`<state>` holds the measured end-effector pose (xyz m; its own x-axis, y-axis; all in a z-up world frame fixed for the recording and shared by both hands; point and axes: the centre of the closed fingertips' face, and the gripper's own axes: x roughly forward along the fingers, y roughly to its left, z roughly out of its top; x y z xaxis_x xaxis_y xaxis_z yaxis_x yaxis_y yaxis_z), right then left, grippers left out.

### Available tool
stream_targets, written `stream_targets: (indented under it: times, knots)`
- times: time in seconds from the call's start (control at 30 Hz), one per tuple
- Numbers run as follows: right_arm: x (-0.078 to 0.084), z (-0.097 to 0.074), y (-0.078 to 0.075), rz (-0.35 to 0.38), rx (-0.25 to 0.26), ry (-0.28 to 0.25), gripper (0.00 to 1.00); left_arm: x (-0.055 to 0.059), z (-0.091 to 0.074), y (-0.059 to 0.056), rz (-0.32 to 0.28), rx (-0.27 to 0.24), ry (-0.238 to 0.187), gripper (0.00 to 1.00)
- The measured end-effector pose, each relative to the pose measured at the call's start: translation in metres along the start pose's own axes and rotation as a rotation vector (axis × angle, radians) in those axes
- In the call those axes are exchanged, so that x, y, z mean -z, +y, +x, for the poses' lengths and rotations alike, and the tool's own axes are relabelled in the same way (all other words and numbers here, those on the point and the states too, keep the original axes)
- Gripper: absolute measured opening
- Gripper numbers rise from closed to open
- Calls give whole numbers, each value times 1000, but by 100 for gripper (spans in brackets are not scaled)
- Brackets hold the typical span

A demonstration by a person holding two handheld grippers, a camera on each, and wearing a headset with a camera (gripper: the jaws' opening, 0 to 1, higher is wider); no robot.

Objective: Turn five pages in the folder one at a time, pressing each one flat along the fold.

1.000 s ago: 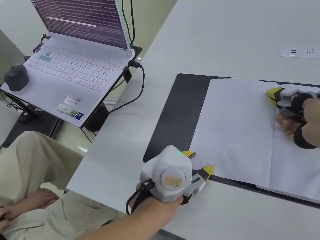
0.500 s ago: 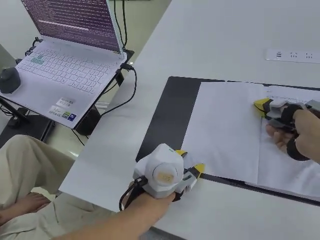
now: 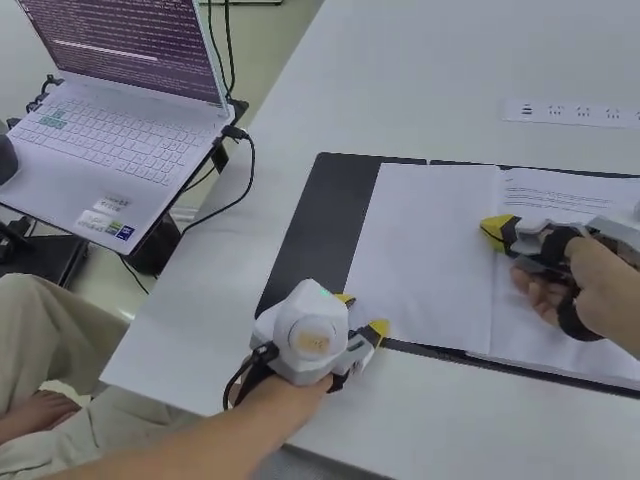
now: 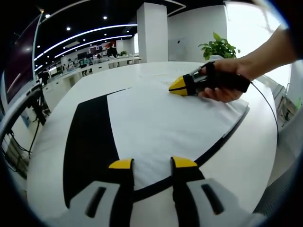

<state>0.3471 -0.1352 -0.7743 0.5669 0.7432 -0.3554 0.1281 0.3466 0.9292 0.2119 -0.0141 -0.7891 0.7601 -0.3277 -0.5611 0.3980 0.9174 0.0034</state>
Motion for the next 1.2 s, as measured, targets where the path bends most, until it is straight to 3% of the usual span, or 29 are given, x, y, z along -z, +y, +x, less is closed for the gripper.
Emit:
stream_targets:
  times: [0.6,1.2]
  knots:
    - [70,-41,-16,-48,12,159,0,-1,-1,-1,-2,0,-4,29]
    - [137,-90,-30,20,-7,214,0,-1,-2,-2,-11,-1,3,29]
